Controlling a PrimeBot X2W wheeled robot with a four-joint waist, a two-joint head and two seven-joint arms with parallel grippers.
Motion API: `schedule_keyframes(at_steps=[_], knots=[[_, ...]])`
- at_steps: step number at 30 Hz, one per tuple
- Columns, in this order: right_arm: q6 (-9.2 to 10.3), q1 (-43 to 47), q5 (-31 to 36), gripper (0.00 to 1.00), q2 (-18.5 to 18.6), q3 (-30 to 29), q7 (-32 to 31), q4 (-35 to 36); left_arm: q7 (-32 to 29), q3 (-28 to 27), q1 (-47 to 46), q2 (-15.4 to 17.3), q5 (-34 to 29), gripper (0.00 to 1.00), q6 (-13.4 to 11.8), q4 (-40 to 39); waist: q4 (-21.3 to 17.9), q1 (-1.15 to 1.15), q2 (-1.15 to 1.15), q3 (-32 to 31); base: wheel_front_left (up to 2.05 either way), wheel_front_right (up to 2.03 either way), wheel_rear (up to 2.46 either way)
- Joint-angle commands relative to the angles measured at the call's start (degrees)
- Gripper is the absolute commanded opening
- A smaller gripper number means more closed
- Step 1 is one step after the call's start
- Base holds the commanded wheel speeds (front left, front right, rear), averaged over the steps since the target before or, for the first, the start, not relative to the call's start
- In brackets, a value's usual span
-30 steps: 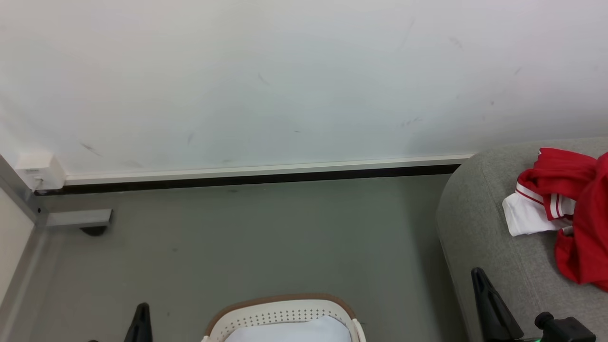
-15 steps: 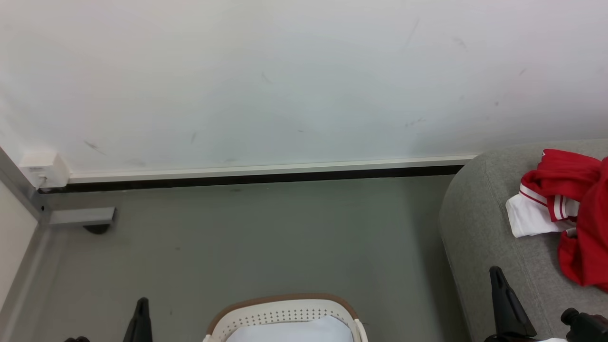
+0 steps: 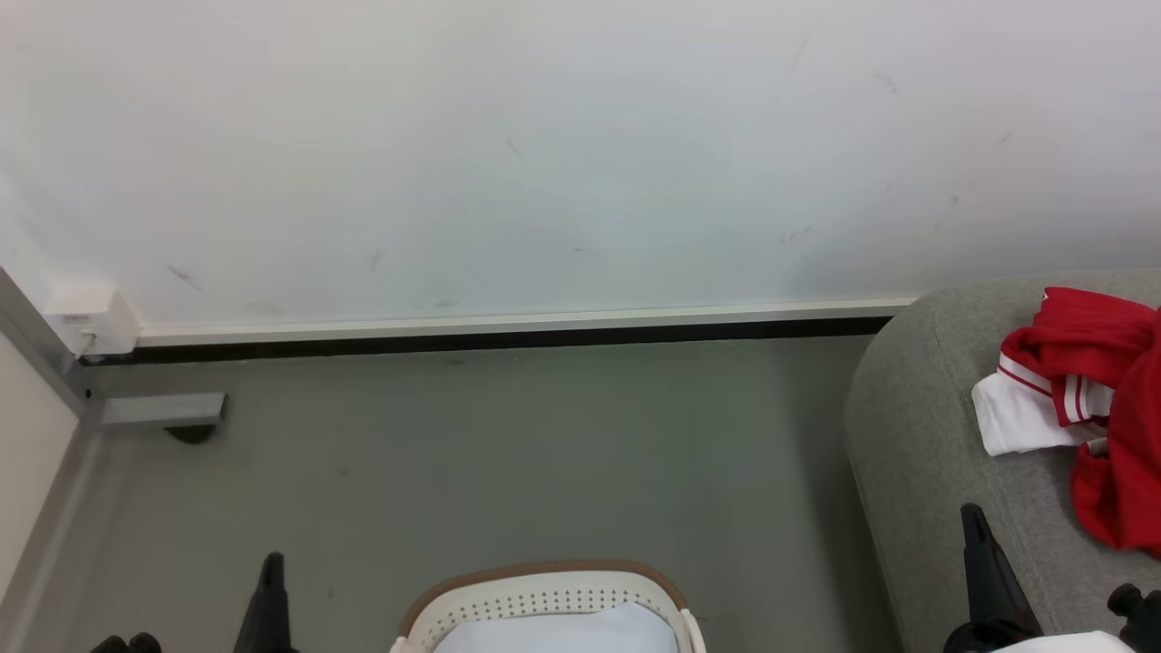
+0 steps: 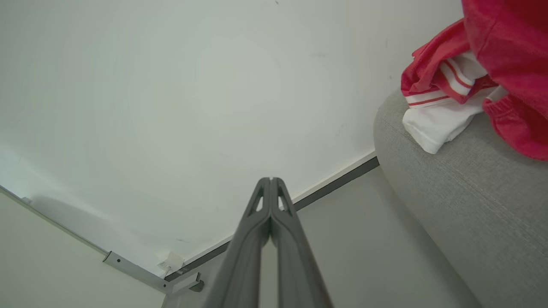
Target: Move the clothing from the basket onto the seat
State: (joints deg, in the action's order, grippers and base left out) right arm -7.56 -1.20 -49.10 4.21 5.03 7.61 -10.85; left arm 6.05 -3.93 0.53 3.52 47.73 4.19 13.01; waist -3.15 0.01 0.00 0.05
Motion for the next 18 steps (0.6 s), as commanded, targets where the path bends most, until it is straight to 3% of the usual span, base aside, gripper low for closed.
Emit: schedule_keyframes(at_steps=[1, 18], knots=[[0.04, -1.7, -1.9, 0.0, 0.6, -0.6, -0.4, 0.5, -0.5, -0.4, -1.3, 0.2, 1.8, 0.0, 0.4, -0.4, 0.0, 0.0, 0.0, 0.0, 0.0, 0.0, 0.0], [0.06, -2.6, -12.8, 0.0, 0.7, -2.6, -3.1, -0.4, -3.6, -1.0, -2.8, 0.0, 12.4, 0.0, 1.2, -0.1, 0.6, 0.0, 0.0, 0.0, 0.0, 0.0, 0.0]])
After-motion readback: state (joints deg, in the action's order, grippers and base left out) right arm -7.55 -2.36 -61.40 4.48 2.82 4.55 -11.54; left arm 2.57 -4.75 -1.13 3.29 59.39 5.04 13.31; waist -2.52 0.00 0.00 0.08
